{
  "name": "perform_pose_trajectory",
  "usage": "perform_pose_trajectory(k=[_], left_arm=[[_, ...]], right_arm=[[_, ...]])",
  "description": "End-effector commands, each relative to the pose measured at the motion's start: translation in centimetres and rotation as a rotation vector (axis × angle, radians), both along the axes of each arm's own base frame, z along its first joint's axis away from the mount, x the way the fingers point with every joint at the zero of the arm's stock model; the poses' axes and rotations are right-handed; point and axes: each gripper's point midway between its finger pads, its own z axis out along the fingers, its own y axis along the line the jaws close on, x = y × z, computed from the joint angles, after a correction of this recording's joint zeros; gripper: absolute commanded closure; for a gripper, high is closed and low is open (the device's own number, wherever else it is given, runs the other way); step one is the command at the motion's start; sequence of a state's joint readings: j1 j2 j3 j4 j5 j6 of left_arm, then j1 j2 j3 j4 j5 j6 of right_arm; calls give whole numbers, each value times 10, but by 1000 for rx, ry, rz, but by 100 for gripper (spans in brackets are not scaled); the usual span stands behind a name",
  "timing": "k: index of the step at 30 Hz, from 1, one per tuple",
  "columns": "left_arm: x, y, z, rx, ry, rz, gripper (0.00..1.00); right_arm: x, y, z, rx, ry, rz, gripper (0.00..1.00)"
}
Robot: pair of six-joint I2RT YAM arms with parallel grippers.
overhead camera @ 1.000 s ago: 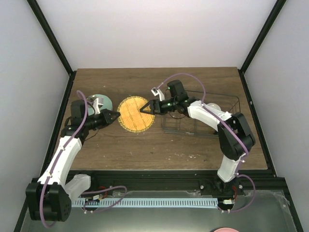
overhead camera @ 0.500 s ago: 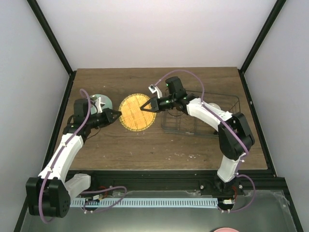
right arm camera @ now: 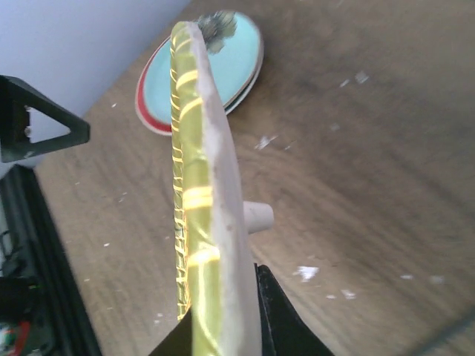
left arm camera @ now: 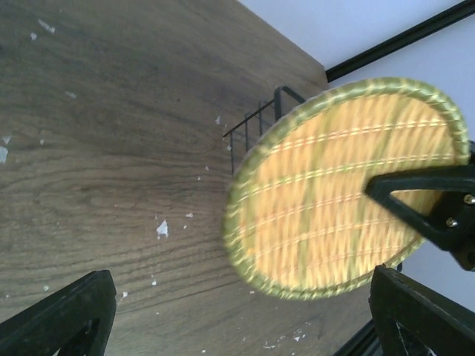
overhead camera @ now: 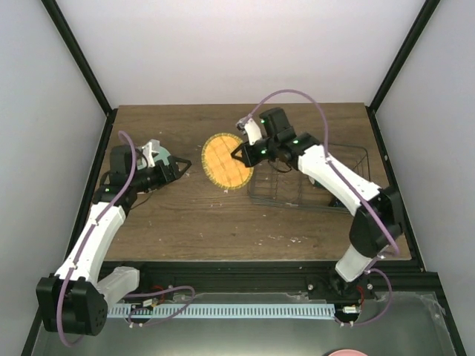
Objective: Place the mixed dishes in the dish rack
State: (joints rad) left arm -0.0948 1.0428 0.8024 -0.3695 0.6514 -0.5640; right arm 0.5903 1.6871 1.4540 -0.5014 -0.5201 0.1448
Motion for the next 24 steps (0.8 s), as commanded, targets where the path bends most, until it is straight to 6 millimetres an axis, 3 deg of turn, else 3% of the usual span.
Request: perform_pose_trajectory(k=[1, 5, 12, 18, 24], left_arm=[[0, 3, 24, 27, -54, 6, 4], [1, 1, 27, 27, -58, -6, 3], [1, -2, 19, 14, -41, -27, 3], [-3, -2, 12, 11, -32, -26, 2], [-7, -1, 7, 15, -20, -20, 2]], right_arm=[[16, -47, 76, -95, -357, -44, 99], [23, -84, 102, -151, -522, -60, 99], [44, -159, 126, -314, -787, -105, 99], [25, -178, 139, -334, -1061, 52, 99], [32, -192, 117, -396, -1038, 130, 99]])
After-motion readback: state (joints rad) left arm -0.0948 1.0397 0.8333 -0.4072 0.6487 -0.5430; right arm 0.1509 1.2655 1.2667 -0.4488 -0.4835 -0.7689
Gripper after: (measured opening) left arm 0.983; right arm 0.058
